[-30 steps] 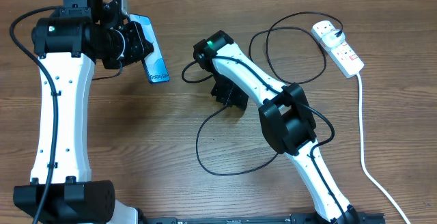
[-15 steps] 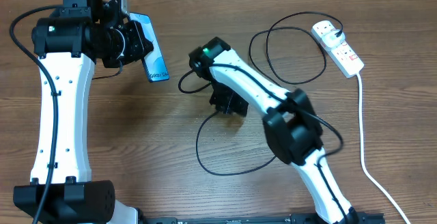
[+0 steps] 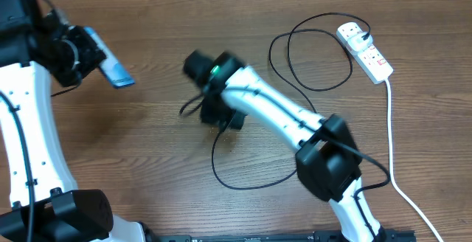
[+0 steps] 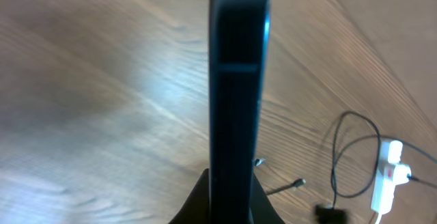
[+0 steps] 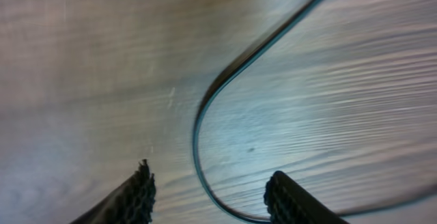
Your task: Plug charger to phone and switch on socket
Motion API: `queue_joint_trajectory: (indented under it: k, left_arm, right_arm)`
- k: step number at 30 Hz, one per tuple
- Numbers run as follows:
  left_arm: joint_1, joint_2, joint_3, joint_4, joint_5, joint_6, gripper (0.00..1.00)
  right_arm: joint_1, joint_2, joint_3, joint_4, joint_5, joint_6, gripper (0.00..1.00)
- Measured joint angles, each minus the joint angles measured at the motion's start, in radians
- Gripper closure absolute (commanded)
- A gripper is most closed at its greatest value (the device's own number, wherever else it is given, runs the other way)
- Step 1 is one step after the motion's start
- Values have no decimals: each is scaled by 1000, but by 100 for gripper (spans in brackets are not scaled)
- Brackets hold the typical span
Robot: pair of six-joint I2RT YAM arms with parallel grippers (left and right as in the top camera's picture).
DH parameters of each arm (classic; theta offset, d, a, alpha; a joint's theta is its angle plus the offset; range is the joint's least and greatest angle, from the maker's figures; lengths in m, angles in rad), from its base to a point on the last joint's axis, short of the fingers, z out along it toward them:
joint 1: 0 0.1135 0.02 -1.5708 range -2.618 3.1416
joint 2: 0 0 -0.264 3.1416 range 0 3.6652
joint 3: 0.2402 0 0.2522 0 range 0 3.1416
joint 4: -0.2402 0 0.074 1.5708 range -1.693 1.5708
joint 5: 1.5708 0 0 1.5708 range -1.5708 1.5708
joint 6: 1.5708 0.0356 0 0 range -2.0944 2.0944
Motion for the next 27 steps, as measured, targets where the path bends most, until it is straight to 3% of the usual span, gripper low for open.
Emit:
queue_joint_trajectory:
  k: [6,13,18,27]
  left_arm:
    - [37,0,0,-35,-4,6,96]
    - [37,0,0,-38,-3,17,96]
    - [37,0,0,-39,-4,20,96]
    - [37,0,0,-39,-4,21,96]
  right_arm:
    - [108,1,-145,43,5,15,45]
    - [98,3,-291,145,-12,-15,50]
    - [96,3,-299,159,-47,-47,55]
    - [96,2,-240,36,4,-79,51]
